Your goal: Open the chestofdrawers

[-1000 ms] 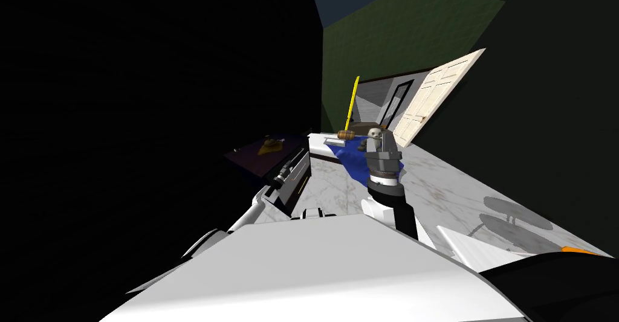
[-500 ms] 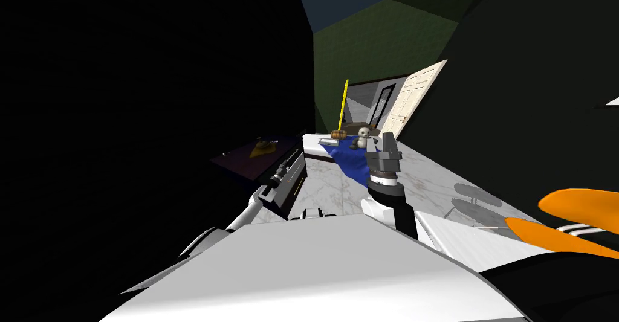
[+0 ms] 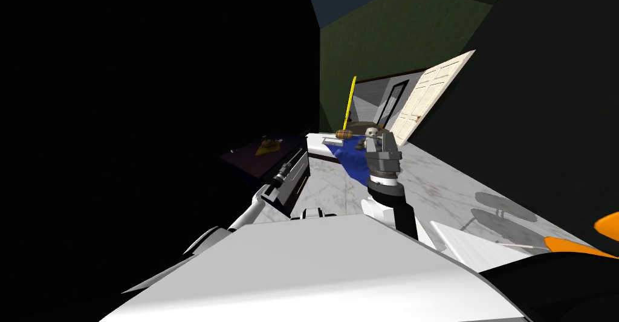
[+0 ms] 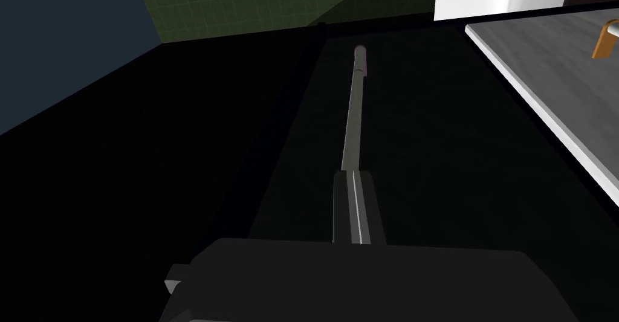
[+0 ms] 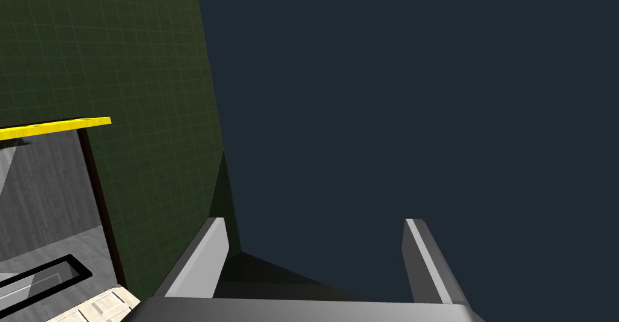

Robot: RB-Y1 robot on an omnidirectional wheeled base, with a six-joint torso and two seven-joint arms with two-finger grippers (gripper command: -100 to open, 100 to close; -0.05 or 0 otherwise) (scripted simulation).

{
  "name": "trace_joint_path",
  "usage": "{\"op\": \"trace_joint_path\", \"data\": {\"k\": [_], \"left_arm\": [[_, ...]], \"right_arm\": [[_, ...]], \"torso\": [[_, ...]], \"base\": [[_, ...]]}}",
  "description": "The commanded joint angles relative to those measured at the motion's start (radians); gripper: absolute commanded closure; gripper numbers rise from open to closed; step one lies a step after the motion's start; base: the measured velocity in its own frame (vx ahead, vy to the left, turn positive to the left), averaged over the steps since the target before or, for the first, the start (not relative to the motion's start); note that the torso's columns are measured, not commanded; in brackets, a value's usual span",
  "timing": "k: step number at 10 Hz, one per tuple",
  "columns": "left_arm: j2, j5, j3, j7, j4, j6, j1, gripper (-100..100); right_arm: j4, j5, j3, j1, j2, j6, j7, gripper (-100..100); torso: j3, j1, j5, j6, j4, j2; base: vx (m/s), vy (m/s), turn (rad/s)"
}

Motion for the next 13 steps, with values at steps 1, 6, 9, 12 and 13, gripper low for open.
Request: {"op": "trace_joint_path", "data": {"k": [1,6,9,12,13], "left_arm": [[0.026,0.003,-0.002,0.027,-0.005,0.039,-0.022,-100],[0.030,0.002,-0.005,0.033,-0.024,0.066,-0.026,100],[0.023,0.002,-0.005,0.030,-0.027,0.079,-0.033,100],[0.015,0.000,-0.006,0.026,-0.026,0.088,-0.035,100],[0.012,0.000,-0.005,0.023,-0.029,0.090,-0.038,100]], "right_arm": [[0.000,0.000,0.000,0.000,0.000,0.000,0.000,0],[0.000,0.000,0.000,0.000,0.000,0.000,0.000,0],[0.000,0.000,0.000,0.000,0.000,0.000,0.000,0],[0.000,0.000,0.000,0.000,0.000,0.000,0.000,0],[0.000,0.000,0.000,0.000,0.000,0.000,0.000,0]], "torso": [[0.001,0.000,0.000,-0.002,0.001,0.002],[-0.002,-0.005,0.000,0.003,-0.002,-0.003],[0.003,-0.011,-0.002,0.005,0.000,0.005],[0.001,0.000,-0.001,0.002,0.003,0.001],[0.000,-0.001,0.000,0.002,0.003,0.000]], "base": [[-0.066,0.012,0.012],[-0.032,-0.004,0.006],[-0.089,-0.151,0.003],[-0.084,-0.122,-0.009],[-0.093,-0.168,0.021]]}}
